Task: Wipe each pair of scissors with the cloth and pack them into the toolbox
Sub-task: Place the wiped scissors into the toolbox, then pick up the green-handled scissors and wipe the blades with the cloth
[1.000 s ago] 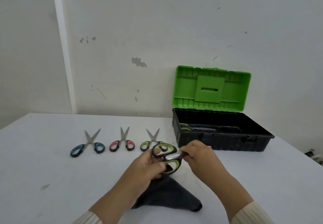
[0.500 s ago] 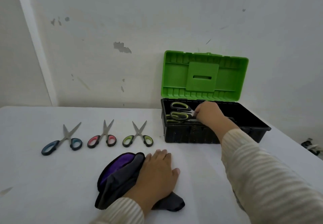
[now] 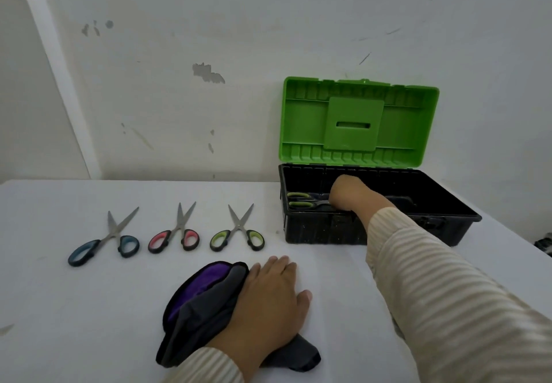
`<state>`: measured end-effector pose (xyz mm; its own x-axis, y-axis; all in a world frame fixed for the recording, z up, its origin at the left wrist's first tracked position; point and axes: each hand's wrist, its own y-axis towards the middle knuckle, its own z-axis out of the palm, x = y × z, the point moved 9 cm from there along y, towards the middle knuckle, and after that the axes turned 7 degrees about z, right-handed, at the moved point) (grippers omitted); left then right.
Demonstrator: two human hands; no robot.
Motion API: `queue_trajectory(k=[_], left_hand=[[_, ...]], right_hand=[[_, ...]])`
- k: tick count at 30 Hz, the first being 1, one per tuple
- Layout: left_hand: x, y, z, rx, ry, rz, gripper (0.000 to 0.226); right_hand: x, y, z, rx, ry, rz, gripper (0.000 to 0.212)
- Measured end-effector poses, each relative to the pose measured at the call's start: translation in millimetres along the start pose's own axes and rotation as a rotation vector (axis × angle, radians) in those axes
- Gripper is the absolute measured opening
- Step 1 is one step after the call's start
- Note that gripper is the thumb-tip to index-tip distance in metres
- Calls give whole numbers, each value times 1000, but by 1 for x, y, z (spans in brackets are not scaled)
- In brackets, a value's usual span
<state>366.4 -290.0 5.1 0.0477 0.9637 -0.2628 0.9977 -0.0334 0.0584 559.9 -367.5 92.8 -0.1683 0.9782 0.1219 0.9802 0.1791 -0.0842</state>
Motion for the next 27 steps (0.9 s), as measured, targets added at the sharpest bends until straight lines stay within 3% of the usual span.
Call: queue_trajectory(k=[3,5,8,11,13,15,17,19,21,24,27], left_hand=[[1,0,0,11,-111,-25,60],[10,1,-12,-93,-438,-143,45],[31,0,-51,-310,-842,-338,30],[64,5,-106,-541,-834,-361,28],[90,8,-129,-612,-744,-388,27],[117,17,-126,-523,-582,-455,28],[133,33,-101,-228,-368,-495,25],[139,40,-75,-40,-227,-500,27],[140,51,-57,29,-180,-443,36],[138,62,-55,-24,-151,-432,30],[138,68,-59,-23,-111,-445,29]], right_hand=[[3,-31,-28,-178,423,-18,25],[16,-65,-31,-217,602,-91,23],[40,-112,5,9,850,-117,25],[63,-139,43,158,844,-111,26],[80,-150,63,188,858,-114,24],[96,-159,78,216,896,-117,29],[105,-164,87,230,883,-115,46],[107,-165,92,211,777,-147,48],[107,-165,90,148,724,-201,31],[104,-161,93,128,753,-215,8],[104,-159,94,164,741,-215,3]])
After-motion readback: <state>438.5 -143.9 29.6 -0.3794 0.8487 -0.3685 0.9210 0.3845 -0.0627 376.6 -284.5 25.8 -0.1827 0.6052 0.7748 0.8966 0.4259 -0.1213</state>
